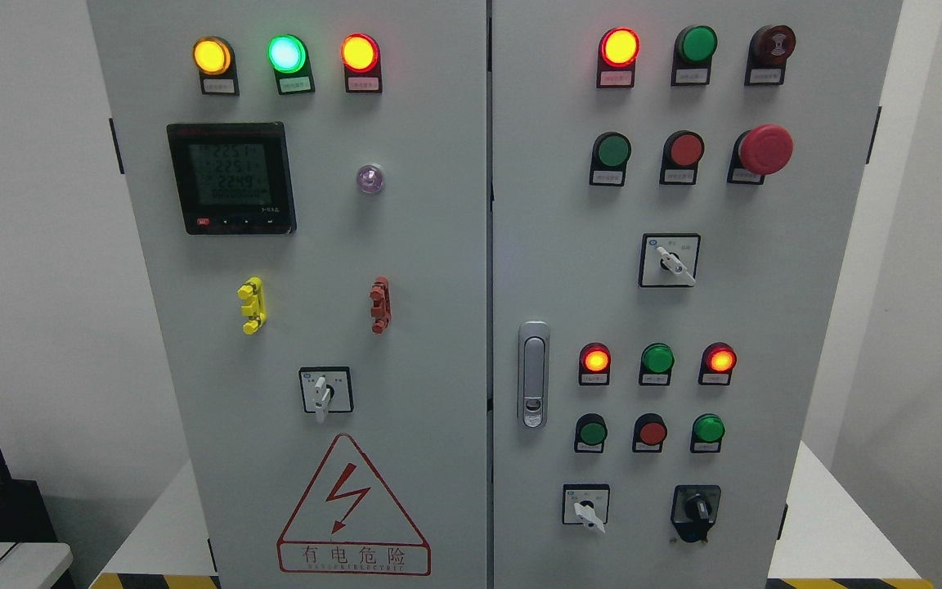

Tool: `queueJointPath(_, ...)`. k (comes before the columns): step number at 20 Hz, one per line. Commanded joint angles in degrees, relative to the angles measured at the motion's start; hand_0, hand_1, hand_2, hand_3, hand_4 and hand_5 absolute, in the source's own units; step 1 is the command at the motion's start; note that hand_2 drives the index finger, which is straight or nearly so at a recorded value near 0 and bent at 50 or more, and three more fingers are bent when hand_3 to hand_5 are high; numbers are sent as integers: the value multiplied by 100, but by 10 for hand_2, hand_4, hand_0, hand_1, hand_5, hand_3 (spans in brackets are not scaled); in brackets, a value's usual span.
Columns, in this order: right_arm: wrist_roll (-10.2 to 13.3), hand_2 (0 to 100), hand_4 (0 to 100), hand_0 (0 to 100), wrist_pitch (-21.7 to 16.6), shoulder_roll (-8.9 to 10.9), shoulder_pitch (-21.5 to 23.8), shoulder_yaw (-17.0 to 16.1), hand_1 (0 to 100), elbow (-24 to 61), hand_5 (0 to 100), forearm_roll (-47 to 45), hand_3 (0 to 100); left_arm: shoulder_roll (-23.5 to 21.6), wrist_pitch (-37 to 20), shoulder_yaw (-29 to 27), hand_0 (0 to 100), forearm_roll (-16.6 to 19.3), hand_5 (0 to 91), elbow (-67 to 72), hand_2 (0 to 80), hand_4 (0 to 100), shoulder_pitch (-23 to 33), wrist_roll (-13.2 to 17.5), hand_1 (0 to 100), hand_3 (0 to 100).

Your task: Turn on light switch 1

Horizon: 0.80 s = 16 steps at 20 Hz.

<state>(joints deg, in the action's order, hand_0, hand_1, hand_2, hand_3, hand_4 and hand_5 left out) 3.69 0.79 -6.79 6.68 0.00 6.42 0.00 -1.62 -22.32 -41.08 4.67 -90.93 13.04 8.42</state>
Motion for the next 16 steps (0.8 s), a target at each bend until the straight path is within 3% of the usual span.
queueJointPath(1,0,0,0,120,0,3,0,97,389,0,0,-141,0,-243,53,1058,255,-1,589,-1700,481,725,-127,-323,255,656)
queueJointPath(6,0,0,0,120,0,-6,0,97,389,0,0,-141,0,-243,61,1788,247,7,629,-1990,486,736,-496,-367,268,666)
queueJointPath(11,0,0,0,120,0,3,0,97,389,0,0,-141,0,-243,378,2579,241,60,664,-2078,488,753,-891,-877,282,685)
queueJointPath(16,0,0,0,120,0,3,0,97,389,0,0,-141,0,-234,738,3141,236,174,687,-2192,511,768,-1014,-1167,317,711)
